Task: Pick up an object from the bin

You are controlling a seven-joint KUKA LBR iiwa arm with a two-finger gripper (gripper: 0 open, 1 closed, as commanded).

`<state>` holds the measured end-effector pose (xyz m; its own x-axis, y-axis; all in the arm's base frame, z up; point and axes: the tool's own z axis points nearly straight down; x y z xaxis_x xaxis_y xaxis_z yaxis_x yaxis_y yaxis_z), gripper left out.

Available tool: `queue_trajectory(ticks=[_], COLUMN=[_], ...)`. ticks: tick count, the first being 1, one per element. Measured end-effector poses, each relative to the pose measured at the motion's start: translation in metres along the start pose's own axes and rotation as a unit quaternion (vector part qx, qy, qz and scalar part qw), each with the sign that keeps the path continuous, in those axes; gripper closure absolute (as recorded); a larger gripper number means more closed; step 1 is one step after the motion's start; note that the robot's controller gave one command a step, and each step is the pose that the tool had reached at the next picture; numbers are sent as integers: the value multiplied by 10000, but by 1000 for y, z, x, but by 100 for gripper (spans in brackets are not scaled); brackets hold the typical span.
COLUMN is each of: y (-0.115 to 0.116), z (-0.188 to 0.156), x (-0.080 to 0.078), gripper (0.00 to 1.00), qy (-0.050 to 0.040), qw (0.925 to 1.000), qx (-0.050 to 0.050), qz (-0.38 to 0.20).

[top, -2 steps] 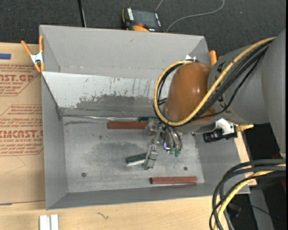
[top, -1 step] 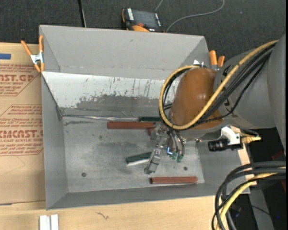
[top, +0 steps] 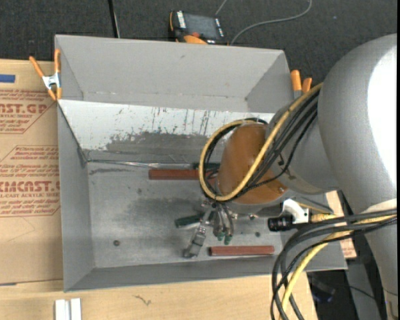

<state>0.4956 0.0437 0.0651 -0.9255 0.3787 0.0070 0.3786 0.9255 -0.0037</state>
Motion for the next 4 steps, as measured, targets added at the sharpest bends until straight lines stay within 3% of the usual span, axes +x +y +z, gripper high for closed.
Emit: queue_trajectory(ticks=[1, 2, 4], y=[0, 0, 1], z=[0, -1, -8], x=[0, 0, 0], gripper=[0, 100, 100], qy=[-35, -35, -29], qw=[10000, 10000, 10000], qx=[-16, -23, -21], qz=[4, 1, 2])
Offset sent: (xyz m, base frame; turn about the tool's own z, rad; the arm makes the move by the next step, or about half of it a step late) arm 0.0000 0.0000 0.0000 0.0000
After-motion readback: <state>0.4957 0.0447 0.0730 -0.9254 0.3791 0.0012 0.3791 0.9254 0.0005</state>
